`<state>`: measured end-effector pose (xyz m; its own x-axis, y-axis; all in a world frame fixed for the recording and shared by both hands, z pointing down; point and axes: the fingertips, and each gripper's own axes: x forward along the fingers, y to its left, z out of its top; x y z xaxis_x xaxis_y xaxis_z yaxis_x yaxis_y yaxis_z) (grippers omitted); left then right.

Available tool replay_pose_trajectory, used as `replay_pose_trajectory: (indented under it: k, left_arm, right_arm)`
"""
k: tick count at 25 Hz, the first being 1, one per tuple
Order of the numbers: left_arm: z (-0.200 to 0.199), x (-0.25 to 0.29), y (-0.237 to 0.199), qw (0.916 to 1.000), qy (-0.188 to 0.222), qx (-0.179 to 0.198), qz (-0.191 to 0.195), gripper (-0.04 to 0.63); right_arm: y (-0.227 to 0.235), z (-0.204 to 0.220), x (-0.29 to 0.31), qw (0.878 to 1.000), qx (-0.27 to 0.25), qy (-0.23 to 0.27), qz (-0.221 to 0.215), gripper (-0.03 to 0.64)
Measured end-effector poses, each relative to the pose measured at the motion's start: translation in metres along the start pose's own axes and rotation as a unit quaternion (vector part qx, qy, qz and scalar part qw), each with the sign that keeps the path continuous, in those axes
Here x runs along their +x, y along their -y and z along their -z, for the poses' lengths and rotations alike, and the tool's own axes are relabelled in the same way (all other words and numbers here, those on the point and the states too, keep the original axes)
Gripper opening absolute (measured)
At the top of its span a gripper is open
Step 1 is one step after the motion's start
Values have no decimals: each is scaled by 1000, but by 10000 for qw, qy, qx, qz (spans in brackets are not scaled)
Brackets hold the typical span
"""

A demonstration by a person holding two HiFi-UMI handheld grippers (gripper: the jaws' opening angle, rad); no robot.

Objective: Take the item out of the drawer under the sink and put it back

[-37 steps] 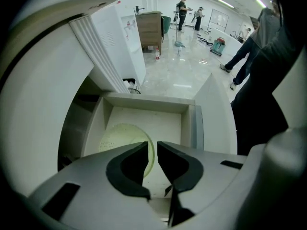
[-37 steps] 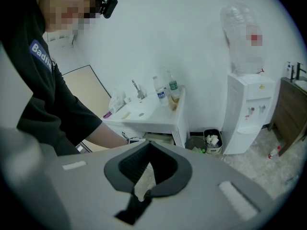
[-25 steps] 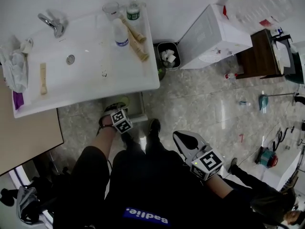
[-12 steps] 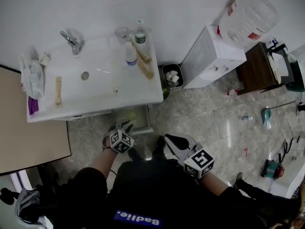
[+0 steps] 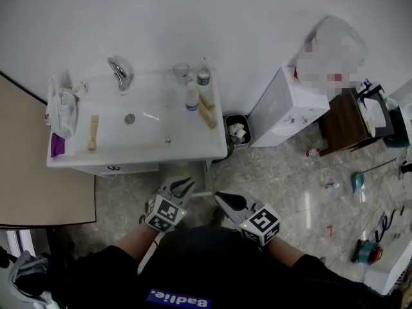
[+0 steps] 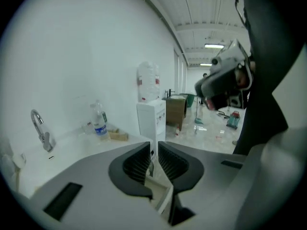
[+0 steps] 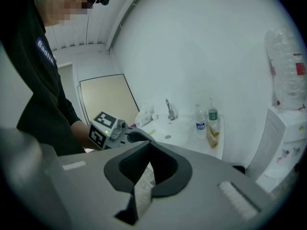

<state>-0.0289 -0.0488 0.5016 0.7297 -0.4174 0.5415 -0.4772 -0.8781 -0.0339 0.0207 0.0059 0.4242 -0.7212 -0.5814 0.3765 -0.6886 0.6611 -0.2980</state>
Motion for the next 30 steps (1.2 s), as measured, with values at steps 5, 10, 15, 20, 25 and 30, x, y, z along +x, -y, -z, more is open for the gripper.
replay_pose_trajectory:
  k: [5,10,15,20,25,30]
  left_arm:
    - [-65,-53,15,9942,935,-456,259,27]
    - [-94,-88,32,9857,1282,-832,714,6]
    - [-121,-119,43,9784,1702,-912,738,6]
    - [-114,-128,44,9761,1747,-1062,735,6]
    - [-106,-132,50,9758,1746,-1087,750,6]
    - [-103,-135,57,9758,1737,-1095,755,6]
  right_arm:
    - [-11,-18,3,9996,-204,193,-29,1]
    - [-25,-28,10,9989,-233,363,-166,2]
    - [-44,-40,12,9970,-372,582,-350,0]
    - [-62,-44,13,9948,-459,699,-575,0]
    - [-72,-42,11,9940,-449,744,-665,0]
    - [-79,-39,8,9941,-437,711,-696,0]
